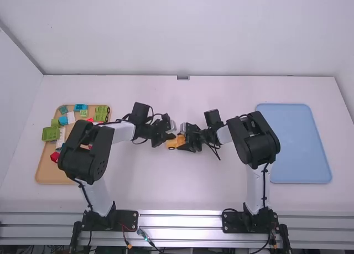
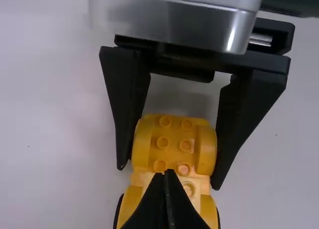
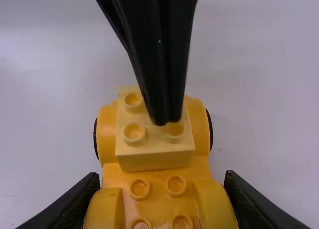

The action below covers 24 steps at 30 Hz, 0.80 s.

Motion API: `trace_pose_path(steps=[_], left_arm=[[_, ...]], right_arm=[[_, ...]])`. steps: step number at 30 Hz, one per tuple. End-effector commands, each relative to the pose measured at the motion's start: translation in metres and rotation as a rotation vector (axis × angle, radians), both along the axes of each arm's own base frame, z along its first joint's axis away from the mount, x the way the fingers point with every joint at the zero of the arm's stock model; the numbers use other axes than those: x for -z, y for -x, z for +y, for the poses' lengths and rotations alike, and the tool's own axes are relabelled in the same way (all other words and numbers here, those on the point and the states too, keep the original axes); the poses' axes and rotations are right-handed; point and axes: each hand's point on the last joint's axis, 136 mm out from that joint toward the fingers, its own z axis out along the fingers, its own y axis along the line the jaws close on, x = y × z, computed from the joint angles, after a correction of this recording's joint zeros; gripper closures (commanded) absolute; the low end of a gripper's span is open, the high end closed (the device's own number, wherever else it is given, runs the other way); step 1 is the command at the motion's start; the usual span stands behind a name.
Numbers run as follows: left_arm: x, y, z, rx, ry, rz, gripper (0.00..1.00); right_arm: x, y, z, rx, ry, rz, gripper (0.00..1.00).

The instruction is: Assemble lego blocks to make yellow taxi

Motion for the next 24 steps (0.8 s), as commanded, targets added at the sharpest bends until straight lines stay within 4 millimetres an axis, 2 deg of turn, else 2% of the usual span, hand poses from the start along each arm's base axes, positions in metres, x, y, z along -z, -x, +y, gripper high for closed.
trace_pose_path(steps=[1, 7, 17, 24], left_arm=[[-0.001, 0.011, -0.002, 0.037, 0.018, 0.004, 0.99], [0.01, 0.013, 0.006, 0.012, -0.045, 0.034, 0.98], [0.053, 0.024, 0.017, -0.036, -0.123, 0.11, 0.98], [0.07, 0.029, 0.028, -0.053, -0.213, 0.125, 0.98]], right_arm=[[0.01, -0.002, -0.004, 0.03, 0.041, 0.022, 0.43], [0.01, -0.002, -0.004, 0.029, 0.04, 0.021, 0.43], [0.01, -0.002, -0.004, 0.028, 0.039, 0.02, 0.43], [0.009, -0.002, -0.004, 0.028, 0.039, 0.02, 0.43]])
